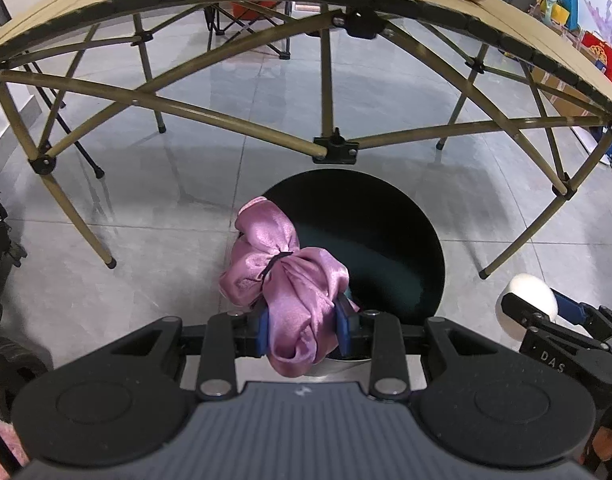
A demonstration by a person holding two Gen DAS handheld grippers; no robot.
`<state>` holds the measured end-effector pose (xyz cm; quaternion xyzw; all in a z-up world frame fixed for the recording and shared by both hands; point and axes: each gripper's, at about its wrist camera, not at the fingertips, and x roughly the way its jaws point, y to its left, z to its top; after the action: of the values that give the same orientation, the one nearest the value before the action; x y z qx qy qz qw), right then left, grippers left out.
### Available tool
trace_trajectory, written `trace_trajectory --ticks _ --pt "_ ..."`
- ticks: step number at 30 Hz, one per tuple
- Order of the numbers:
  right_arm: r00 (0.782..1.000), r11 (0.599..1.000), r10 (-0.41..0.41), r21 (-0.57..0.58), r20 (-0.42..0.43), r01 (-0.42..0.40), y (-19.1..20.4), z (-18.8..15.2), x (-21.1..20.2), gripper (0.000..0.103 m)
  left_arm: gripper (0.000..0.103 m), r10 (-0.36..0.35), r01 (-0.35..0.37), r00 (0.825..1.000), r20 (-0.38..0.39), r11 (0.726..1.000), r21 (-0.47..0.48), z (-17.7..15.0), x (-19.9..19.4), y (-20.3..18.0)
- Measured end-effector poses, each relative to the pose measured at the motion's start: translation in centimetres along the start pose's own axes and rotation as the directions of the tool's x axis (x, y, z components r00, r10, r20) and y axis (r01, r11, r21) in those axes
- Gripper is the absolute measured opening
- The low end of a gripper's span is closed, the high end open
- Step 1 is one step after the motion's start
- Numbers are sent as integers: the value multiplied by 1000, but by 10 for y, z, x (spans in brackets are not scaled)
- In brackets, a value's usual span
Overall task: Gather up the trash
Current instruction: 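Carry both held items from the table over the black bin, then lower left tool into bin and open it to drop the pink pouch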
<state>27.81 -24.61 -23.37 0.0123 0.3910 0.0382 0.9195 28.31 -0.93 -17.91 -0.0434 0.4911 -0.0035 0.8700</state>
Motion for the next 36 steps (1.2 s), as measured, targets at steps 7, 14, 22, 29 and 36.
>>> trace_trajectory --ticks 7,14,22,29,36 --pt "1000 1000 -15 26 -19 16 -12 -2 9 55 31 -21 21 1000 -18 1000 13 7 9 -15" --pt "999 998 -30 52 -39 32 -23 -4 18 55 31 -27 28 999 -43 999 19 14 22 -29" --pt "998 997 -42 64 -55 45 -31 -7 25 55 31 -33 36 996 -78 999 29 19 36 -45" --pt "996 995 -54 83 -68 60 -38 -8 29 55 31 -35 40 992 -118 998 39 22 53 -59" --pt "994 990 -75 112 -80 84 -50 -10 33 55 31 -21 27 989 -150 999 38 25 69 -70"
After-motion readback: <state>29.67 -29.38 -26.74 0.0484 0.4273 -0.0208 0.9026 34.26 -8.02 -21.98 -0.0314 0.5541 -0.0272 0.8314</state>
